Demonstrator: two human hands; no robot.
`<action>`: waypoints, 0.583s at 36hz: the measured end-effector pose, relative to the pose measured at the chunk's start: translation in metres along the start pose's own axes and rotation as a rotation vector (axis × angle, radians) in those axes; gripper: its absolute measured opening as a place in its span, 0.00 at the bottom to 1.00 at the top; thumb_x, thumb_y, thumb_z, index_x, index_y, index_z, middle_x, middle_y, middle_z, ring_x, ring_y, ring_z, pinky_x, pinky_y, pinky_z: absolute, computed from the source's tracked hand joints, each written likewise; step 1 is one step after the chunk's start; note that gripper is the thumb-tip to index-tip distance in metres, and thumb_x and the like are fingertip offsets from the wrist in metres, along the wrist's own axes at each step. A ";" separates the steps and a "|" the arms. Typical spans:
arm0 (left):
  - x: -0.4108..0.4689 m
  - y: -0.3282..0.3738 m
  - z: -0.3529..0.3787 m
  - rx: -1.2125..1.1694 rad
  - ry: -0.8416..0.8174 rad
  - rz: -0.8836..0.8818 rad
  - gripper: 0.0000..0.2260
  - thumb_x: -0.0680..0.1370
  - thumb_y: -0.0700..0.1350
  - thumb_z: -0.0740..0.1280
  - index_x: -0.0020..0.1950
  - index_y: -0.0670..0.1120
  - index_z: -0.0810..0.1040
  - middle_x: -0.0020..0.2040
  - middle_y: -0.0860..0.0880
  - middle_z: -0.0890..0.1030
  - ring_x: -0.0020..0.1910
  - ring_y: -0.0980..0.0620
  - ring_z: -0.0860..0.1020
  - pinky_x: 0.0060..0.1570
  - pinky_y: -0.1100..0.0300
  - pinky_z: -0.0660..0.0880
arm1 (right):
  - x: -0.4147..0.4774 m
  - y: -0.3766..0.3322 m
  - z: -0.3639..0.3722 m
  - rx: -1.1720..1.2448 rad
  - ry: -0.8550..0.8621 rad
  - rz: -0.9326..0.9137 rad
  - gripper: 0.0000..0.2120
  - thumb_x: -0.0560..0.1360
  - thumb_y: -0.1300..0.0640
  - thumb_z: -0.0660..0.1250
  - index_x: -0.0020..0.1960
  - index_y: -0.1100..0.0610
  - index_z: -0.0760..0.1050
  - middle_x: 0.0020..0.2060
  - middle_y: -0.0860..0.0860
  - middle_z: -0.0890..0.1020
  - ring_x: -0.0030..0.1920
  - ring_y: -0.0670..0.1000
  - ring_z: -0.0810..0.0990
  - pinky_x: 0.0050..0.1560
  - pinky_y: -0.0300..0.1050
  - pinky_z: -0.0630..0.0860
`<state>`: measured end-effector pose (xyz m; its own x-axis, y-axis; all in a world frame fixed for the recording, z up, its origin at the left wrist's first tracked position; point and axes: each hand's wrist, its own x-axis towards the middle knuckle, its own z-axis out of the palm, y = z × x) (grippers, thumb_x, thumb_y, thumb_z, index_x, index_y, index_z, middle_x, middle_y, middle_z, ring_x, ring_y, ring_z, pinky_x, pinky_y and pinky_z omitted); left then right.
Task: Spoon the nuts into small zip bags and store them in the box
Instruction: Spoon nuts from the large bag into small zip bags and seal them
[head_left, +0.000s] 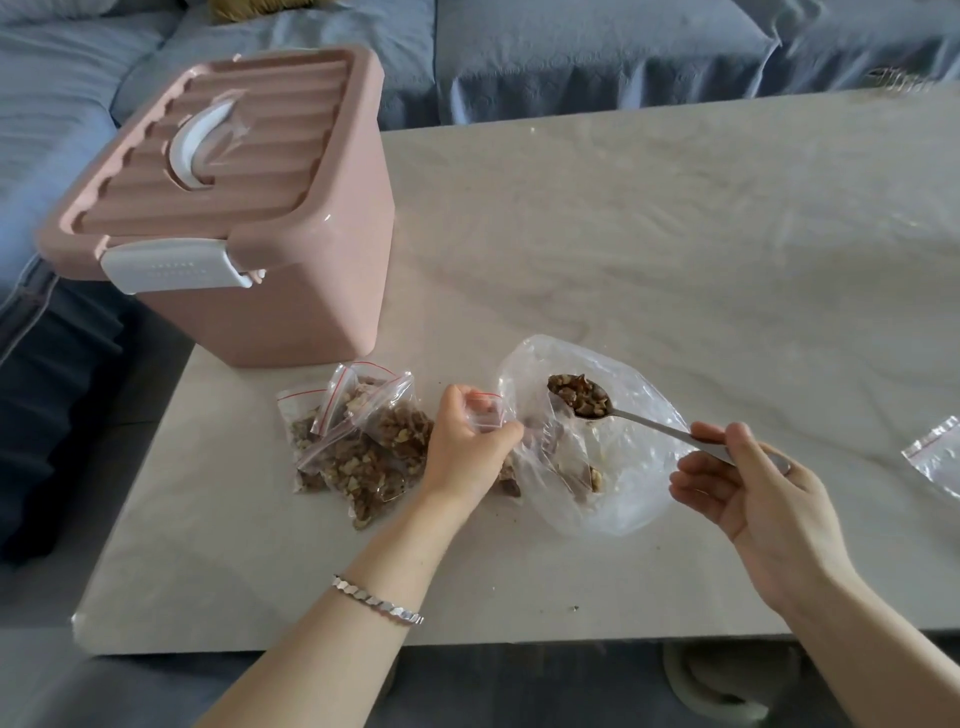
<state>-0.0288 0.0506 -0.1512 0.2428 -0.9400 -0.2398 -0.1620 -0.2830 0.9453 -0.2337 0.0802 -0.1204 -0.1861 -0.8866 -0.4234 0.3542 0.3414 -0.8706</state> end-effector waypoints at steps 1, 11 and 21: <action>0.000 0.001 -0.001 0.016 0.015 0.018 0.13 0.71 0.35 0.68 0.43 0.50 0.67 0.39 0.55 0.72 0.33 0.61 0.71 0.31 0.77 0.67 | 0.000 -0.002 -0.002 -0.017 0.002 -0.022 0.15 0.80 0.55 0.57 0.45 0.62 0.78 0.26 0.53 0.79 0.27 0.51 0.79 0.30 0.40 0.78; -0.020 -0.006 -0.016 0.274 0.050 0.281 0.14 0.71 0.41 0.71 0.49 0.49 0.67 0.47 0.52 0.72 0.46 0.60 0.72 0.43 0.76 0.66 | -0.008 -0.031 0.007 -0.082 -0.035 -0.142 0.18 0.80 0.52 0.55 0.42 0.62 0.76 0.23 0.51 0.76 0.23 0.50 0.75 0.26 0.39 0.76; -0.025 -0.019 -0.011 0.208 -0.005 0.335 0.17 0.70 0.47 0.72 0.49 0.54 0.65 0.47 0.50 0.73 0.49 0.55 0.74 0.50 0.69 0.69 | -0.013 -0.054 0.037 -0.295 -0.130 -0.182 0.20 0.81 0.52 0.55 0.38 0.62 0.76 0.20 0.53 0.75 0.19 0.51 0.73 0.22 0.39 0.72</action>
<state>-0.0213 0.0812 -0.1612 0.1387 -0.9876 0.0729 -0.4215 0.0078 0.9068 -0.2161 0.0617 -0.0585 -0.0968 -0.9668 -0.2364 0.0433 0.2332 -0.9715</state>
